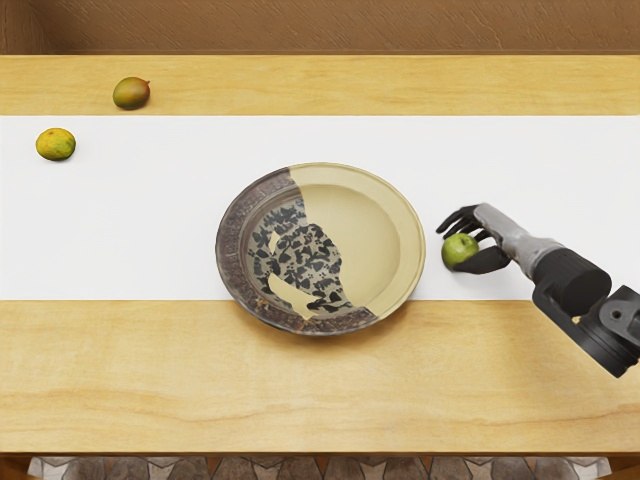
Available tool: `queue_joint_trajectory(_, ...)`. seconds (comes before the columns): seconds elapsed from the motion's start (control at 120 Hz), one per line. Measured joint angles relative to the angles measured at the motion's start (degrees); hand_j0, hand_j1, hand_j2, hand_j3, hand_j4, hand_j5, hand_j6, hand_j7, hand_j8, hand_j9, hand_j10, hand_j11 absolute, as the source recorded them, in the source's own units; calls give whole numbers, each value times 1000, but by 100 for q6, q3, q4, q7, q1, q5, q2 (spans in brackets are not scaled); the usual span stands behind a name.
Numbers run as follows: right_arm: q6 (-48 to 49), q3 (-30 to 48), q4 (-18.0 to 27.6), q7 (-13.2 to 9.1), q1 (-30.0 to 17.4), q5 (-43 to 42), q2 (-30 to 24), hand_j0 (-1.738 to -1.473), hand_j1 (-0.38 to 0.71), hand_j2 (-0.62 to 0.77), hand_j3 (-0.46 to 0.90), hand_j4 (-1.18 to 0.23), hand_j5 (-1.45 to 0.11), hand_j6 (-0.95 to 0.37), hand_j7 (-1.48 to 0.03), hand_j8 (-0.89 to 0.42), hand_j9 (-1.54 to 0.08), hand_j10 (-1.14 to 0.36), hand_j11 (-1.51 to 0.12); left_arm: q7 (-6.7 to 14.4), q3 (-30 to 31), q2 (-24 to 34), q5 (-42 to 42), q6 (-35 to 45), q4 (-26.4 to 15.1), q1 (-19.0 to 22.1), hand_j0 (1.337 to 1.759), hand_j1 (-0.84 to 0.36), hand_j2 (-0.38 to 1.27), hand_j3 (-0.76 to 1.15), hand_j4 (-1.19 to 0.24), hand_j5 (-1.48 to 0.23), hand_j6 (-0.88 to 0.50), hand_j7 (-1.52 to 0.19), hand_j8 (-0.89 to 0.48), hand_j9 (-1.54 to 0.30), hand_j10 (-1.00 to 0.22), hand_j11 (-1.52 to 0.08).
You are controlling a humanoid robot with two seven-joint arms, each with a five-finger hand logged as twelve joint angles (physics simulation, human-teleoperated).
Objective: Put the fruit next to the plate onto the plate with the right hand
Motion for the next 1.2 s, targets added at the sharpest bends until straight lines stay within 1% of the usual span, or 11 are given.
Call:
queue_joint_trajectory(0.108,29,26,14,-2,1,47,-67,-1655,273,83,0,-585,-742,-518,-749,-360,-763,-465,-764,0,1,0,0,0,1,0,1658,349,0,0,0,0,0,0,0,0,0,0)
queue_joint_trajectory(0.233,196,142,32,-5,6,86,-172,-1655,261,167,0,-600,-789,-568,-783,-397,-803,-493,-801,0,1,0,-1,0,2,0,1658,349,0,0,0,0,0,0,0,0,0,0)
queue_joint_trajectory(0.308,424,338,43,-8,8,96,-211,-1656,252,217,0,-608,-805,-598,-795,-421,-816,-512,-815,0,1,0,-1,0,2,0,1658,349,0,0,0,0,0,0,0,0,0,0)
queue_joint_trajectory(0.392,650,543,128,-12,8,123,-321,-1657,253,231,0,-614,-816,-621,-805,-438,-825,-527,-824,0,1,0,-1,0,1,0,1658,349,0,0,0,0,0,0,0,0,0,0)
queue_joint_trajectory(0.575,1096,929,263,-23,8,269,-451,-1657,253,231,0,-616,-837,-615,-817,-430,-830,-522,-829,0,2,0,-1,0,0,0,1658,349,0,0,0,0,0,0,0,0,0,0)
queue_joint_trajectory(0.767,1389,1183,404,-40,14,375,-459,-1657,253,227,0,-617,-845,-610,-821,-426,-832,-518,-831,0,2,0,-1,0,1,0,1658,349,0,0,0,0,0,0,0,0,0,0)
queue_joint_trajectory(1.0,1655,1460,565,-116,59,420,-390,-1658,262,236,0,-616,-846,-608,-821,-425,-830,-515,-828,0,2,0,-1,0,2,0,1658,349,0,0,0,0,0,0,0,0,0,0)
queue_joint_trajectory(1.2,1836,1723,685,-299,69,428,-190,-1658,264,240,0,-618,-844,-607,-821,-425,-829,-514,-827,0,2,0,-1,0,2,0,1658,349,0,0,0,0,0,0,0,0,0,0)
